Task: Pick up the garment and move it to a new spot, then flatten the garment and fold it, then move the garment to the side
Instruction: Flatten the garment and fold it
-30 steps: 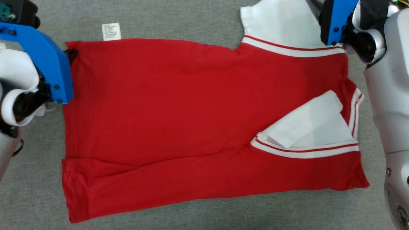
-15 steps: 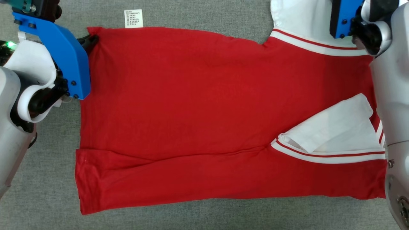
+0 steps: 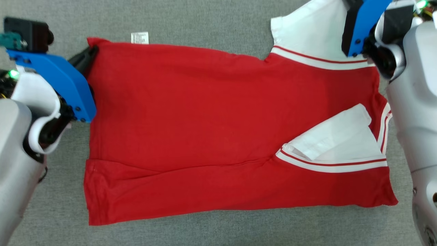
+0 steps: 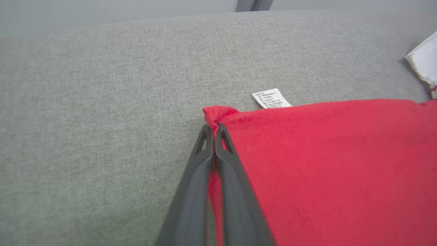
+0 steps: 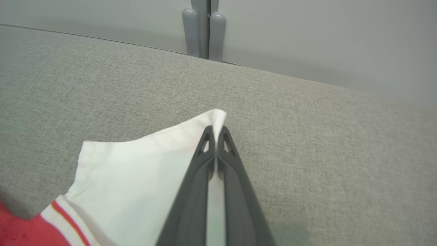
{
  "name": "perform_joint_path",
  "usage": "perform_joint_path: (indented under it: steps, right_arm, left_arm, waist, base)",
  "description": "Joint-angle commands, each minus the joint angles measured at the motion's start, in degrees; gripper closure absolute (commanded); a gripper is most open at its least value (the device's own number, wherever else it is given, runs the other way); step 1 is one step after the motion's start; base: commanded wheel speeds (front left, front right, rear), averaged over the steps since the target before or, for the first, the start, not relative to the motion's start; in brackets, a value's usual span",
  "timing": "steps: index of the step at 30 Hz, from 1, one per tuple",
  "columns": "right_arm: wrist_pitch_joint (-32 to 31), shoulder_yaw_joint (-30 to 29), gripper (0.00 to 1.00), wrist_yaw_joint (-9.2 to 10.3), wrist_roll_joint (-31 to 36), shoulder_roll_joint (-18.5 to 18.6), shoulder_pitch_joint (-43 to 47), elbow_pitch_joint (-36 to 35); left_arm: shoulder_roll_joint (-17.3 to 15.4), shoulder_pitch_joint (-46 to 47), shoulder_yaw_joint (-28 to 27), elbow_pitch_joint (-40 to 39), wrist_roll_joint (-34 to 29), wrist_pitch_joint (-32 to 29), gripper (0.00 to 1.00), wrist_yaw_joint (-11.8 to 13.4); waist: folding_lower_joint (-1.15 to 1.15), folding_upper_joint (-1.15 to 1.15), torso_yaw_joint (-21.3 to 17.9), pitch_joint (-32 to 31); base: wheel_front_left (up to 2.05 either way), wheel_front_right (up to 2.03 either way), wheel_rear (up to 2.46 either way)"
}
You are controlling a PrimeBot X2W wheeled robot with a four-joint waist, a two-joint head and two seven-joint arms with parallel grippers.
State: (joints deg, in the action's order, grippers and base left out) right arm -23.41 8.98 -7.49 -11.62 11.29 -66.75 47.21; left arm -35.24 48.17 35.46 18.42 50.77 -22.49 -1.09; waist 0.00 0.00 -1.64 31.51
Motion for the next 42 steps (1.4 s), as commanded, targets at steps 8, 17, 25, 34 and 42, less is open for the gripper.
perform_joint_path:
  steps: [8, 17, 25, 34, 42]
  right_arm:
    - [4.3, 1.6, 1.00, -0.01, -10.0, 2.7, 10.8, -6.7]
    - [4.4, 2.7, 1.00, -0.02, -13.9, 8.0, 25.3, -19.2]
    - [-0.7, 0.0, 1.00, -0.02, -15.2, 9.3, 37.6, -31.5]
    - [-8.9, -3.6, 1.00, -0.02, -16.1, 8.1, 50.4, -43.5]
    - [-13.1, -7.2, 1.00, -0.02, -14.4, 6.0, 58.8, -52.0]
  left_arm:
    - [2.5, -7.3, 0.9, 1.1, -0.5, 8.3, 1.00, -1.2]
    - [4.1, -14.5, 2.8, 2.7, -2.4, 16.3, 1.00, -1.8]
    - [4.8, -17.7, 2.1, 4.6, -2.8, 22.7, 1.00, -1.7]
    - [5.2, -20.7, 2.4, 7.5, -2.7, 25.7, 1.00, -1.3]
    - [5.5, -21.9, 2.7, 9.7, -3.2, 27.8, 1.00, -0.9]
  waist:
    - [0.00, 0.00, 0.0, -6.3]
    - [0.00, 0.00, 0.8, -11.6]
    - [0.00, 0.00, 0.6, -14.0]
    - [0.00, 0.00, -0.1, -15.7]
    - [0.00, 0.00, -0.5, -17.0]
  base:
    - [0.00, 0.00, 0.00]
    - [0.00, 0.00, 0.00]
    - [0.00, 0.00, 0.00]
    - [0.00, 0.00, 0.00]
    - [0.00, 0.00, 0.00]
